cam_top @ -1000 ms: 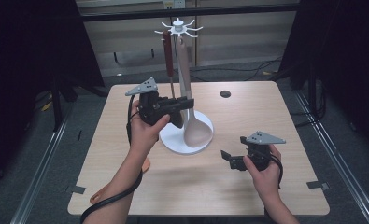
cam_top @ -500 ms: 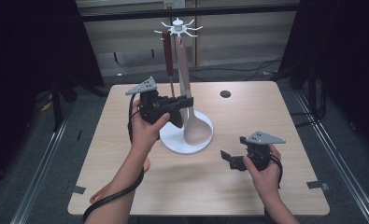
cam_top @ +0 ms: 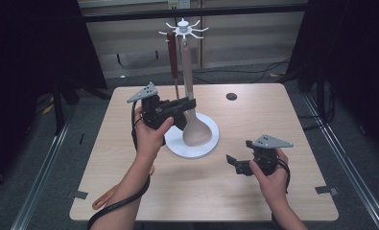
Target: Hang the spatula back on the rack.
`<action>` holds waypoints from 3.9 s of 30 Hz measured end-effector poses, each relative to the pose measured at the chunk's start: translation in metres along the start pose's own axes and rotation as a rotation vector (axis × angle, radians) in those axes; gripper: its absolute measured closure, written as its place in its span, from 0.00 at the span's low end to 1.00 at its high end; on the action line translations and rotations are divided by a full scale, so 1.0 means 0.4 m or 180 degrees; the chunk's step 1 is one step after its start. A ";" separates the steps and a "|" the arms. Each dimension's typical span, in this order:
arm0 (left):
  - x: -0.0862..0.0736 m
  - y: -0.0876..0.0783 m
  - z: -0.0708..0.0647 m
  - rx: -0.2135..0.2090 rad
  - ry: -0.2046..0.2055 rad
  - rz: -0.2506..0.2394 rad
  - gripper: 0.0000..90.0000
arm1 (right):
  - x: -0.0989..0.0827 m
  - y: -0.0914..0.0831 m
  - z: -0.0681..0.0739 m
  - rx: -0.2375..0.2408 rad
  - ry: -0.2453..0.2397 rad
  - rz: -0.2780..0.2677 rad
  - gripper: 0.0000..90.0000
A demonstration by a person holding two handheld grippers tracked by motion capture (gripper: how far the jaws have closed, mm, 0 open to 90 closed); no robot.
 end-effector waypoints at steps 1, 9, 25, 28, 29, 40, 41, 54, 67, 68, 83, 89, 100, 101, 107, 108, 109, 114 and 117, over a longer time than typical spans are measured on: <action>0.001 -0.002 0.000 0.0035 0.0013 -0.0051 0.84 | 0.000 0.000 0.000 -0.0001 -0.0003 0.0000 0.07; 0.011 -0.017 -0.005 0.0170 0.0191 -0.0241 0.80 | 0.005 -0.001 0.003 -0.0005 -0.0007 -0.0010 0.07; 0.066 -0.031 -0.062 0.0212 0.0518 -0.1025 0.80 | 0.008 -0.003 0.005 0.0000 -0.0004 -0.0034 0.07; 0.089 -0.035 -0.080 0.0186 0.0575 -0.1181 0.86 | 0.009 -0.003 0.006 0.0004 -0.0007 -0.0039 0.07; 0.096 -0.036 -0.086 0.0187 0.0581 -0.1216 0.90 | 0.009 -0.003 0.006 0.0005 -0.0012 -0.0040 0.07; 0.179 -0.040 -0.128 0.0229 0.0764 -0.1555 1.00 | 0.012 0.000 0.010 0.0006 -0.0030 -0.0046 0.07; 0.186 -0.039 -0.129 0.0216 0.0755 -0.1568 1.00 | 0.012 0.000 0.010 0.0011 -0.0034 -0.0052 0.07; 0.240 -0.042 -0.111 0.0390 0.0746 -0.1704 1.00 | 0.011 -0.005 0.005 0.0017 -0.0025 -0.0067 0.07; 0.260 -0.059 -0.072 0.0562 0.0701 -0.1754 1.00 | 0.013 -0.009 0.004 0.0009 0.0008 -0.0086 0.07; 0.261 -0.060 -0.068 0.0557 0.0675 -0.1768 1.00 | 0.013 -0.009 0.003 0.0005 0.0004 -0.0089 0.07; 0.249 -0.066 -0.116 0.0240 0.0673 -0.1780 1.00 | 0.015 -0.007 0.004 0.0007 0.0002 -0.0103 0.07; 0.239 -0.028 -0.144 0.0161 0.0725 -0.1651 1.00 | 0.019 -0.006 0.008 0.0021 -0.0014 -0.0113 0.07; 0.242 -0.016 -0.121 0.0255 0.0656 -0.1636 1.00 | 0.016 -0.010 0.002 -0.0004 0.0002 -0.0107 0.07; 0.243 -0.018 -0.119 0.0258 0.0648 -0.1646 1.00 | 0.016 -0.011 0.001 -0.0002 -0.0001 -0.0111 0.07; 0.246 -0.034 -0.107 0.0313 0.0595 -0.1677 1.00 | 0.017 -0.009 0.006 0.0020 0.0011 -0.0105 0.07; 0.246 -0.035 -0.105 0.0322 0.0591 -0.1672 1.00 | 0.018 -0.008 0.006 0.0019 0.0012 -0.0109 0.07; 0.247 -0.036 -0.104 0.0313 0.0579 -0.1660 1.00 | 0.018 -0.008 0.007 0.0019 -0.0003 -0.0105 0.07; 0.249 -0.041 -0.098 0.0323 0.0566 -0.1667 1.00 | 0.016 -0.006 0.008 0.0015 0.0013 -0.0085 0.07; 0.251 -0.042 -0.097 0.0325 0.0566 -0.1657 1.00 | 0.016 -0.006 0.007 0.0016 0.0004 -0.0090 0.07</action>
Point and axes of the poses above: each handheld gripper's, and its own axes: y roughly forward along the jaws, x roughly out of its top, z roughly to its left, the point moved 3 cm from there along y, roughly forward along the jaws, and after that the axes turned 13 degrees about -y, right-handed, at the moved point
